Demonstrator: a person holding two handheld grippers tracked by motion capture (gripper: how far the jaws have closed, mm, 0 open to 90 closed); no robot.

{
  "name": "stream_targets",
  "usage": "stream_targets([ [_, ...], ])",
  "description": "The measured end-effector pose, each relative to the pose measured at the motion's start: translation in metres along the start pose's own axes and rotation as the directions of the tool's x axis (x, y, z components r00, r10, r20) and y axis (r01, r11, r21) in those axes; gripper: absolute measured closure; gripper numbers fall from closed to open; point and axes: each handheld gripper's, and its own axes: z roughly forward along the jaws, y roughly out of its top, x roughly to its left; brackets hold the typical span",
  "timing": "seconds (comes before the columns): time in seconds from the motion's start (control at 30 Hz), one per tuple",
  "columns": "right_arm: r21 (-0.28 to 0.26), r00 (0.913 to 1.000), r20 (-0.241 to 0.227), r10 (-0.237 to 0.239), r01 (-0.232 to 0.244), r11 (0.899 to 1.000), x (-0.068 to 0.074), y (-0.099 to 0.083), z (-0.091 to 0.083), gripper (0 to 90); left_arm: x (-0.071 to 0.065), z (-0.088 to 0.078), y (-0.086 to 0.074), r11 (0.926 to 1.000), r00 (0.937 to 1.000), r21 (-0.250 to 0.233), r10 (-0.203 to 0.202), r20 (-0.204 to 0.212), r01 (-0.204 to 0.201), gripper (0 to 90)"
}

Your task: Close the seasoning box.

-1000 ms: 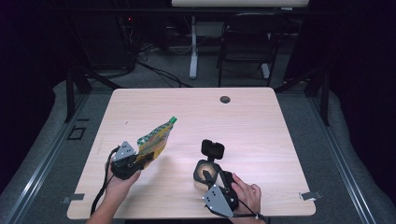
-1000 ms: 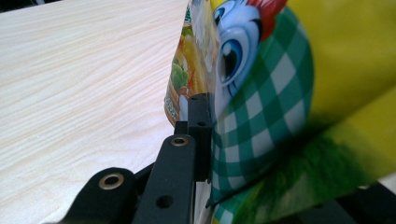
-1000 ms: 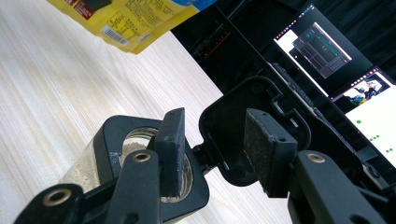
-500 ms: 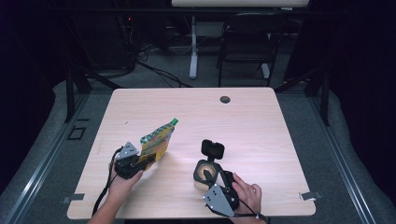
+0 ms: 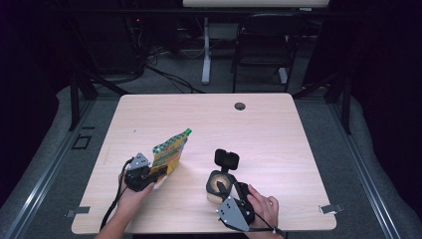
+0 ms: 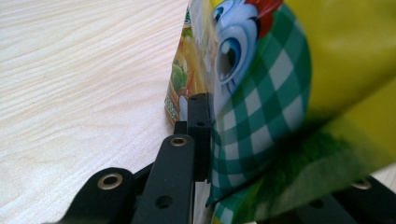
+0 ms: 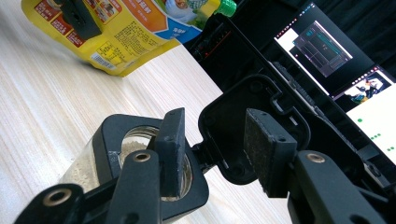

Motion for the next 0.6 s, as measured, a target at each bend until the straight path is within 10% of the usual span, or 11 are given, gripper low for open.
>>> stream_targets([
  [0.6, -0.001, 1.0, -0.006, 0.003, -0.003, 1.0, 0.0006, 0.0, 0.0004, 58.3, 0.0079, -0.0078, -0.0048, 0.9995, 0.9994, 0.001, -0.03, -0.018, 0.03, 74.0],
])
